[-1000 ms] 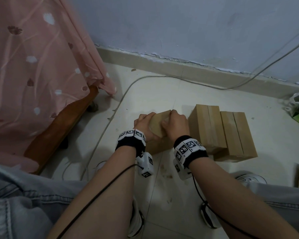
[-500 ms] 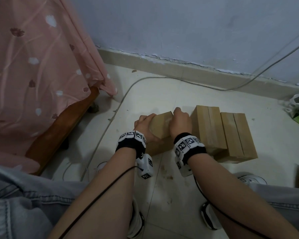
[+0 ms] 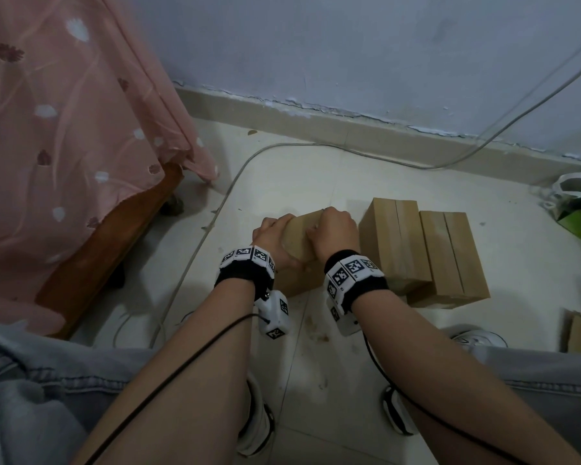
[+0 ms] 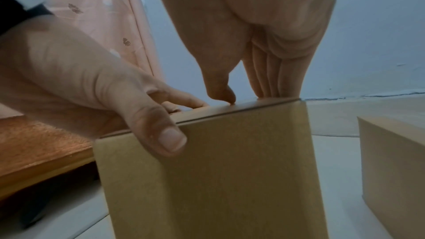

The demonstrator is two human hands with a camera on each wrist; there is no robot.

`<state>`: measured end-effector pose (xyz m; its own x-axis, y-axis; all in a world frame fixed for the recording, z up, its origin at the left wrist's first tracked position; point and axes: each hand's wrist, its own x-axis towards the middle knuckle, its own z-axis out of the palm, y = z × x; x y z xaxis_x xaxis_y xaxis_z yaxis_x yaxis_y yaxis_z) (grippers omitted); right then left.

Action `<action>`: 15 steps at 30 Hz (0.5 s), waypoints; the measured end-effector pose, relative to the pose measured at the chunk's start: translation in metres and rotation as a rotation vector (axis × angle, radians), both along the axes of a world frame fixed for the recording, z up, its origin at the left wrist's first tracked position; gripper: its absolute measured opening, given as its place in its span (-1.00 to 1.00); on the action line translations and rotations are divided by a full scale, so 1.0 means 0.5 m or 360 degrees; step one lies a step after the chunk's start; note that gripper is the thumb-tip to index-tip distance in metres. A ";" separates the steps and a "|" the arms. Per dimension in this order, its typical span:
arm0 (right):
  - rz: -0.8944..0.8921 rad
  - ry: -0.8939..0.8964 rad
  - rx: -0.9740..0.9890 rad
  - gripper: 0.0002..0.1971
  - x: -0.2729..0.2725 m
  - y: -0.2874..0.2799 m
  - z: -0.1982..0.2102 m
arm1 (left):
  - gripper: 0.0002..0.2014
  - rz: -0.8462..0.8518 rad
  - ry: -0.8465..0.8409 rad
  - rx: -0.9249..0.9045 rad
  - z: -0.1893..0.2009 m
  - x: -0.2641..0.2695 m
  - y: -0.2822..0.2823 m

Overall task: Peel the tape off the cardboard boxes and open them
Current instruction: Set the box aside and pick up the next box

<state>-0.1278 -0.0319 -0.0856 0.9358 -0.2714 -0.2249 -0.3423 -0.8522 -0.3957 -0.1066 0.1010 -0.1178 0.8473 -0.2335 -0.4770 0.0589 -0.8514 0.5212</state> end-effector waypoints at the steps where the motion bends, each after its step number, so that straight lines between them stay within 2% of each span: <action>1: 0.0008 -0.0008 -0.0016 -0.89 0.001 0.004 0.000 | 0.09 0.0006 0.0001 0.0001 0.000 0.000 0.000; 4: 0.0003 -0.0011 -0.0053 -0.96 0.000 0.009 0.001 | 0.09 0.0011 0.0008 0.0001 0.000 0.000 0.000; 10: 0.0027 -0.0010 -0.0166 -0.87 0.001 0.016 0.001 | 0.07 0.0000 0.0017 -0.0003 0.002 -0.002 0.004; 12: 0.0026 -0.0013 -0.0142 -0.84 0.003 -0.002 -0.002 | 0.08 -0.0008 0.0012 -0.0010 0.001 -0.003 0.004; 14: 0.0015 -0.0011 -0.0050 -0.91 0.008 -0.020 -0.007 | 0.11 -0.0018 0.0005 0.0002 0.003 -0.001 0.003; 15: 0.0006 -0.0004 0.0017 -0.87 0.008 -0.025 -0.008 | 0.13 -0.0024 0.0006 0.0015 0.005 0.000 0.002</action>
